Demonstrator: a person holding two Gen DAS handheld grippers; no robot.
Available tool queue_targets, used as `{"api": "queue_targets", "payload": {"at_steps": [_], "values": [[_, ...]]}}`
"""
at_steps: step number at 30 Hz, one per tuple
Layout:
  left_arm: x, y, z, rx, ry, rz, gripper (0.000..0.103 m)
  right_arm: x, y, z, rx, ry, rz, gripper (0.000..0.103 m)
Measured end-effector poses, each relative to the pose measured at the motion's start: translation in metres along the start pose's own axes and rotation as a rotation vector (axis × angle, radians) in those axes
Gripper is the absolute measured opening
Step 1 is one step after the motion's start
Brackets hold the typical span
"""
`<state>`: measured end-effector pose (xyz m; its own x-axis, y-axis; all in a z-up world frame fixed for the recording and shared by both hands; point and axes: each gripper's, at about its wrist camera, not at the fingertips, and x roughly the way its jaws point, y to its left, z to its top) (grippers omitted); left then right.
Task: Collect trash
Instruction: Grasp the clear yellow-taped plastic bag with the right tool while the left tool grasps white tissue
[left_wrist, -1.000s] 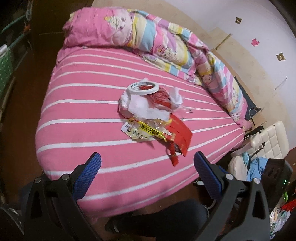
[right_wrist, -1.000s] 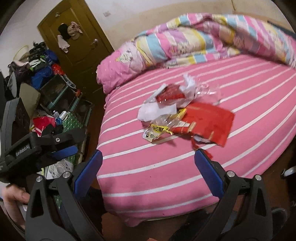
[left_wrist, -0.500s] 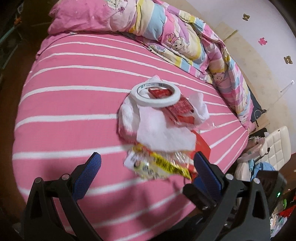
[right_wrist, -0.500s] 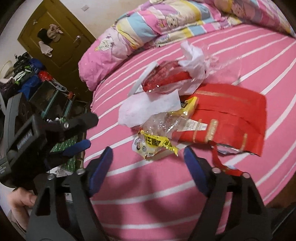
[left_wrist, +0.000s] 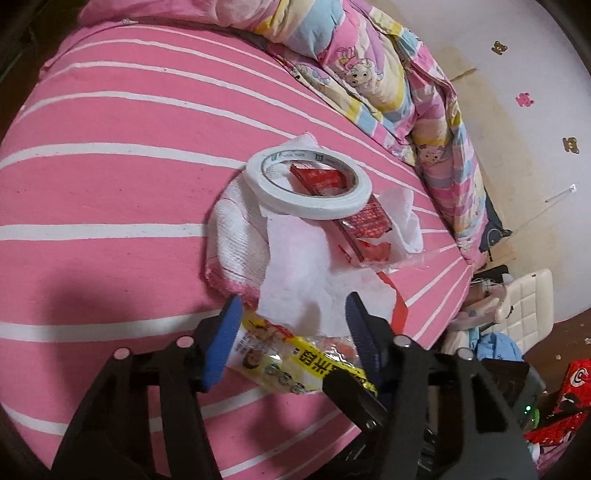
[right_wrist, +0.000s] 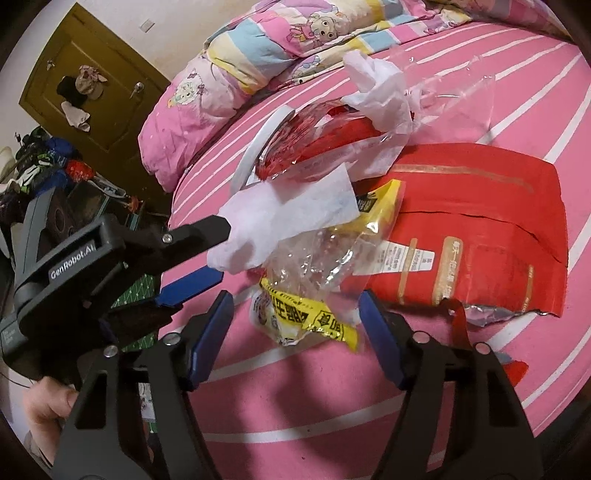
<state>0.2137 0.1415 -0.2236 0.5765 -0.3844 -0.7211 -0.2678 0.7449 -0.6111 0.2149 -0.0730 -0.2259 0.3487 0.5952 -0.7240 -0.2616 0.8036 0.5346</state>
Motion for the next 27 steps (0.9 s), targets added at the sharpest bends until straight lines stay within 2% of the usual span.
{"api": "queue_targets", "payload": {"at_steps": [4,5,8,10,13,21,23,27], "values": [[0.003,0.002,0.002,-0.015,-0.003,-0.017,0.046,0.004,0.000,0.001,0.003,0.008,0.006,0.047],[0.004,0.003,0.002,-0.022,-0.003,-0.022,0.045,0.005,0.000,0.001,0.003,0.011,0.007,0.047],[0.007,0.005,0.003,-0.034,0.005,-0.027,0.030,0.005,-0.002,0.000,0.013,0.012,0.008,0.046],[0.006,0.006,0.002,-0.042,0.002,-0.039,0.016,0.005,-0.003,0.001,0.018,0.007,0.008,0.040],[0.000,0.003,0.001,-0.035,-0.015,-0.052,0.008,0.001,-0.003,0.000,0.012,-0.003,0.003,0.036],[-0.014,0.004,-0.007,-0.053,-0.024,-0.069,0.007,-0.010,-0.002,-0.002,0.010,-0.008,-0.002,0.031],[-0.018,0.004,-0.011,-0.049,-0.032,-0.073,0.000,-0.013,-0.001,-0.003,0.008,-0.012,-0.005,0.029],[-0.031,0.000,-0.016,-0.028,-0.065,-0.085,0.000,-0.024,0.001,-0.004,0.000,-0.026,-0.006,0.027]]}}
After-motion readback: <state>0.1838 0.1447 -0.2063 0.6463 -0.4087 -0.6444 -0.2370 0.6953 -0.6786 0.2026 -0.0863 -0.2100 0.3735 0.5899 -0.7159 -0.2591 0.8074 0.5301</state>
